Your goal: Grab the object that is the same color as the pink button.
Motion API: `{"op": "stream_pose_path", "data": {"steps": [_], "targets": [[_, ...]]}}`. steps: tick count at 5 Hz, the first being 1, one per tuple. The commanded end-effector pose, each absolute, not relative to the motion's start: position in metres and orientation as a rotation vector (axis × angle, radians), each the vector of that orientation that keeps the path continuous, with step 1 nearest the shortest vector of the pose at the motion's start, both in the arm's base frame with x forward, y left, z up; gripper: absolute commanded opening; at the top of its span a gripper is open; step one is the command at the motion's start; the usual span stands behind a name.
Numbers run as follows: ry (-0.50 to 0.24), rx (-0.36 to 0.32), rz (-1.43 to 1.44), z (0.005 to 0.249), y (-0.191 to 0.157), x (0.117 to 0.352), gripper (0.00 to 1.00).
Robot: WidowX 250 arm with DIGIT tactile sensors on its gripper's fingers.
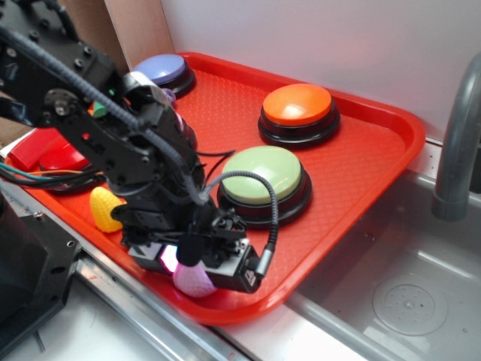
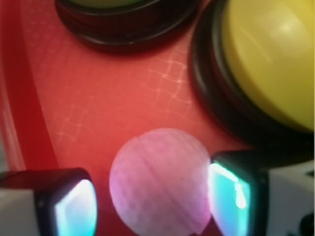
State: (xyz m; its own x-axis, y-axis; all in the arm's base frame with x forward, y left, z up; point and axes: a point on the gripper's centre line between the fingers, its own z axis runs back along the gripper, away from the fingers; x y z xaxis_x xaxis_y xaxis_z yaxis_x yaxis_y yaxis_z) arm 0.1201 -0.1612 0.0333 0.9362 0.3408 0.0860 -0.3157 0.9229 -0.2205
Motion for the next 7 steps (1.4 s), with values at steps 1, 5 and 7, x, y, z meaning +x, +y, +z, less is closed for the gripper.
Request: {"op": "stream_pose_path", "data": {"steps": [1, 5, 7], "targets": [[-0.139, -0.221, 0.317, 0.041, -0.17, 0.131, 0.0], [-0.2, -0.098, 0.205, 0.141, -0.106, 0.213, 0.0], [-0.23, -0.05, 0.241, 0.163, -0.051, 0.255, 0.0]]}}
